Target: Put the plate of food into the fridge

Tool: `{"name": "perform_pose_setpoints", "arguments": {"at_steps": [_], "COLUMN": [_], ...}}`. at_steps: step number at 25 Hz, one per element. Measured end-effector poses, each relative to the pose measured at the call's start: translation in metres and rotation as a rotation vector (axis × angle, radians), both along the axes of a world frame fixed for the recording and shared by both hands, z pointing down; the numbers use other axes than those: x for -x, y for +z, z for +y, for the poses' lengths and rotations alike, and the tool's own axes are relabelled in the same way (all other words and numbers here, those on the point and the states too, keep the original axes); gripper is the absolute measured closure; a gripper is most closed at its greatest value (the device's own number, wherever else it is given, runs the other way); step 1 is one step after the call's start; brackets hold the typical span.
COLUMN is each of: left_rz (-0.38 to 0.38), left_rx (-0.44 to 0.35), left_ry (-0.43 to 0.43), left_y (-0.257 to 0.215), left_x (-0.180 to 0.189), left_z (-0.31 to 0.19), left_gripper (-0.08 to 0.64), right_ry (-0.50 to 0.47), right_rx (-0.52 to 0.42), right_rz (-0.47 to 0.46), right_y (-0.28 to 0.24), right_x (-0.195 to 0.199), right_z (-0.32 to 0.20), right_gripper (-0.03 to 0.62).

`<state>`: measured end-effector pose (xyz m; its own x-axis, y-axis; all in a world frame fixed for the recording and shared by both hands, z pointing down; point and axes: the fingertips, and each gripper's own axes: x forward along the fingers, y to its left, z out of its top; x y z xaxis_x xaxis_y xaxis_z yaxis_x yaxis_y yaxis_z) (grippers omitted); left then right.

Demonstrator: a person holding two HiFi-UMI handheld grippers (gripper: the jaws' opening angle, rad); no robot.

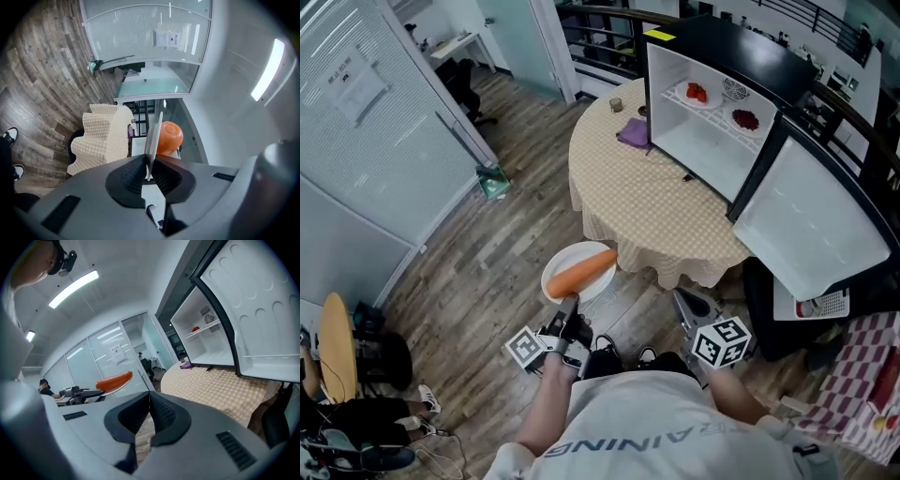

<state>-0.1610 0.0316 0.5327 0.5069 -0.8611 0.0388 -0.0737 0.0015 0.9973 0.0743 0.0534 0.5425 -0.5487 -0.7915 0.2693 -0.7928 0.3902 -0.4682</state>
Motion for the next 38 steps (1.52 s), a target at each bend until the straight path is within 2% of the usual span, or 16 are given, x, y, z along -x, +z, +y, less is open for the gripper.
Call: {"name": "perform_pose_setpoints", "arguments": {"at_steps": [6, 10, 19, 27, 38], "left_rz": [0.017, 0.03, 0.026, 0.039, 0.039], "left_rx": [0.008, 0.001, 0.007, 0.011, 0.011], "left_ry": [0.023, 0.071, 0.191, 0.268, 0.421], "left_y": [0.004, 0.008, 0.021, 0.025, 0.033], "left_x": [-0.004, -0.015, -0.017, -0.001, 0.002], "left_z": [-0.031, -0.058, -0.143, -0.221, -0.278], "left_gripper": [0.525, 0.525, 0.525, 0.523, 0.525], "right_ry": [0.037, 0.071, 0.084, 0.158, 0.27], "right_rx": [0.01, 0.025, 0.046, 0.061, 0.079], "right_rz": [0.01, 0.018, 0.065, 0.084, 0.126], "right_y": [0.005, 0.007, 0.008, 0.001, -0.005], "right_x": [-0.009, -0.01, 0.022, 0.042, 0.061], "right_z": [-0.017, -0.031, -0.1, -0.169, -0.206], "right_gripper": [0.569, 0.569, 0.569, 0.569, 0.569]}}
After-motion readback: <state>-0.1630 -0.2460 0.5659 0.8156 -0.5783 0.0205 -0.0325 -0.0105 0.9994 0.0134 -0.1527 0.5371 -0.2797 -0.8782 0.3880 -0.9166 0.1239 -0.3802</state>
